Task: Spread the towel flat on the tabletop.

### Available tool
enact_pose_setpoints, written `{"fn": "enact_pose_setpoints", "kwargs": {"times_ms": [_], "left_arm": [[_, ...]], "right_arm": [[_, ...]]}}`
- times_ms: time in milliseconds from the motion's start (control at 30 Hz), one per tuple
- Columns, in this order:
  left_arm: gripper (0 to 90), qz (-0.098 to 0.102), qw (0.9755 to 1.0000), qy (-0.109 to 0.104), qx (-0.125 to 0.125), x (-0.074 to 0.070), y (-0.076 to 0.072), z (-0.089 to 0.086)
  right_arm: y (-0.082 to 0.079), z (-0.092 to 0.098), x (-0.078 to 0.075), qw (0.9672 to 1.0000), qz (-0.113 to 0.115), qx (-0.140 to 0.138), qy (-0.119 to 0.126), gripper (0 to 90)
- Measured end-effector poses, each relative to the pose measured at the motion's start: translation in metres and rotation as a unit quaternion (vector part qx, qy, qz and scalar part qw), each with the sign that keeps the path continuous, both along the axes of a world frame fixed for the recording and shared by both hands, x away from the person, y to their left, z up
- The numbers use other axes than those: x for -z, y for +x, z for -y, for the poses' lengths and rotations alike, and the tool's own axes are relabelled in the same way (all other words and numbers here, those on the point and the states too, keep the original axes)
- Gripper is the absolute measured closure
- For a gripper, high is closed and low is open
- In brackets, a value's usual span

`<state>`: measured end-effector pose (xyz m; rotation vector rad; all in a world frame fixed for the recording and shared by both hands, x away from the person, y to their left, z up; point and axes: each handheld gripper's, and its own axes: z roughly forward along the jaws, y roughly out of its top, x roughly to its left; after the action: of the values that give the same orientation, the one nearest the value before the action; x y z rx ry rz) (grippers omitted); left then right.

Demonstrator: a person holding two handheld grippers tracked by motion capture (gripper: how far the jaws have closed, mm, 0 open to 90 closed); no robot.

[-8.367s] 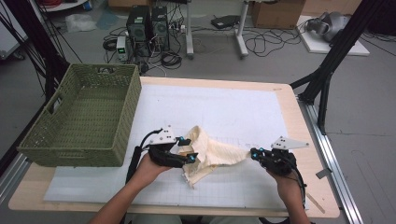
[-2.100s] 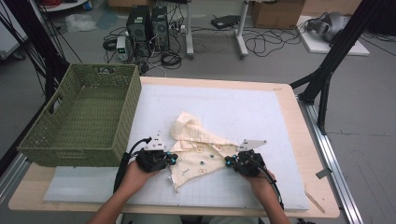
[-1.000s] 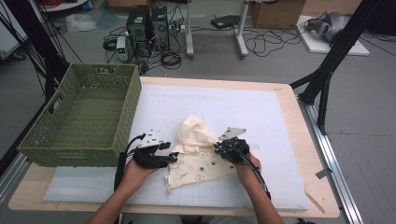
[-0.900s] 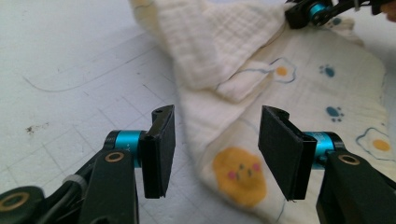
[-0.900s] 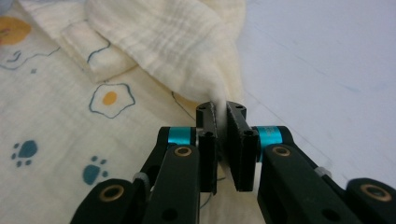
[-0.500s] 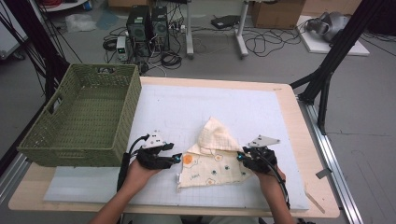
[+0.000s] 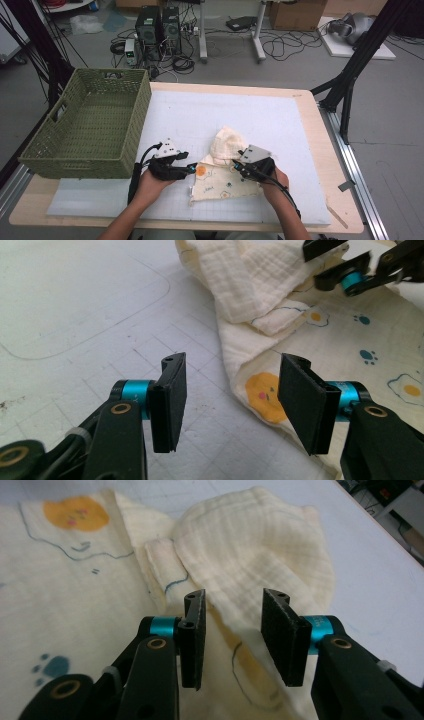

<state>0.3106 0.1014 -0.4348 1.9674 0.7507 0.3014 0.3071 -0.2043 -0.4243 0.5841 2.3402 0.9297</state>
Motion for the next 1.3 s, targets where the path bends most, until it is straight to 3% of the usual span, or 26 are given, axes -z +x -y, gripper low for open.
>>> {"fn": "enact_pose_setpoints", "kwargs": {"times_ms": [33,133,200,267,333,367,467,567,600,633,667,700,733,767,800,833,933,1067,1100,1200,1300], "left_arm": [[45.5,0.0,1.0,0.001,0.001,0.0,0.0,0.0],[45.5,-0.002,1.0,0.0,0.001,0.001,0.001,0.0],[45.5,-0.002,1.0,-0.001,0.0,0.001,0.0,-0.001],[45.5,0.0,1.0,-0.004,-0.001,0.0,0.0,-0.002],[45.5,0.0,1.0,-0.006,-0.002,0.0,0.001,-0.003],[45.5,-0.001,1.0,-0.008,-0.004,0.0,0.001,-0.003],[45.6,-0.002,0.9999,-0.009,-0.005,0.0,0.001,-0.002],[45.5,-0.002,1.0,-0.007,0.001,-0.001,0.001,0.002],[45.5,-0.002,1.0,-0.007,0.001,-0.001,0.001,0.002],[45.5,-0.001,1.0,-0.007,0.002,-0.002,0.001,0.004],[45.5,0.0,1.0,-0.006,0.003,-0.002,0.001,0.005],[45.5,0.0,1.0,-0.006,0.003,-0.002,0.001,0.005],[45.5,-0.002,1.0,-0.006,0.002,-0.002,0.001,0.007],[45.4,-0.004,1.0,-0.007,0.002,-0.002,0.002,0.01],[45.4,-0.004,1.0,-0.007,0.002,-0.002,0.002,0.01],[45.2,-0.006,0.9999,-0.01,0.003,-0.004,0.004,0.014],[44.9,-0.006,0.9998,-0.018,0.006,-0.008,0.008,0.021],[44.2,-0.005,0.9998,-0.01,0.019,-0.012,0.01,0.03],[44.1,-0.001,0.9995,-0.008,0.031,-0.014,0.011,0.039],[44.1,0.005,0.999,0.0,0.044,-0.016,0.013,0.05],[45.4,0.008,0.9975,0.012,0.069,-0.015,0.02,0.073]], "right_arm": [[0.004,-0.007,0.003,0.9997,0.005,-0.007,-0.021,62.1],[0.014,-0.019,0.01,0.9985,0.0,-0.009,-0.054,62.1],[0.022,-0.021,0.016,0.9974,-0.02,-0.002,-0.068,70.7],[0.028,-0.018,0.016,0.9979,-0.052,0.001,-0.04,84.4],[0.03,-0.013,0.013,0.9975,-0.07,0.008,-0.011,86.9],[0.031,-0.008,0.009,0.9962,-0.081,0.019,0.026,86.9],[0.031,0.008,-0.002,0.9926,-0.076,0.047,0.082,86.8],[0.033,0.03,-0.008,0.9864,-0.07,0.099,0.111,86.7],[0.033,0.03,-0.008,0.9864,-0.07,0.099,0.111,86.7],[0.037,0.046,-0.009,0.9794,-0.062,0.145,0.126,86.5],[0.039,0.052,-0.009,0.976,-0.062,0.163,0.131,86.4],[0.042,0.059,-0.008,0.9706,-0.064,0.188,0.137,86.4],[0.042,0.059,-0.008,0.9706,-0.064,0.188,0.137,86.4],[0.047,0.068,-0.005,0.9625,-0.076,0.222,0.135,86.3],[0.047,0.068,-0.005,0.9625,-0.076,0.222,0.135,86.3],[0.051,0.076,0.0,0.9559,-0.084,0.252,0.124,82.5],[0.053,0.085,0.003,0.9487,-0.093,0.269,0.139,74.4],[0.045,0.089,-0.001,0.9491,-0.08,0.267,0.147,65.4],[0.037,0.093,-0.004,0.9507,-0.07,0.266,0.144,60.6],[0.022,0.102,-0.007,0.9549,-0.053,0.258,0.138,57.5],[0.007,0.11,-0.005,0.9563,-0.046,0.248,0.148,53.3]]}}
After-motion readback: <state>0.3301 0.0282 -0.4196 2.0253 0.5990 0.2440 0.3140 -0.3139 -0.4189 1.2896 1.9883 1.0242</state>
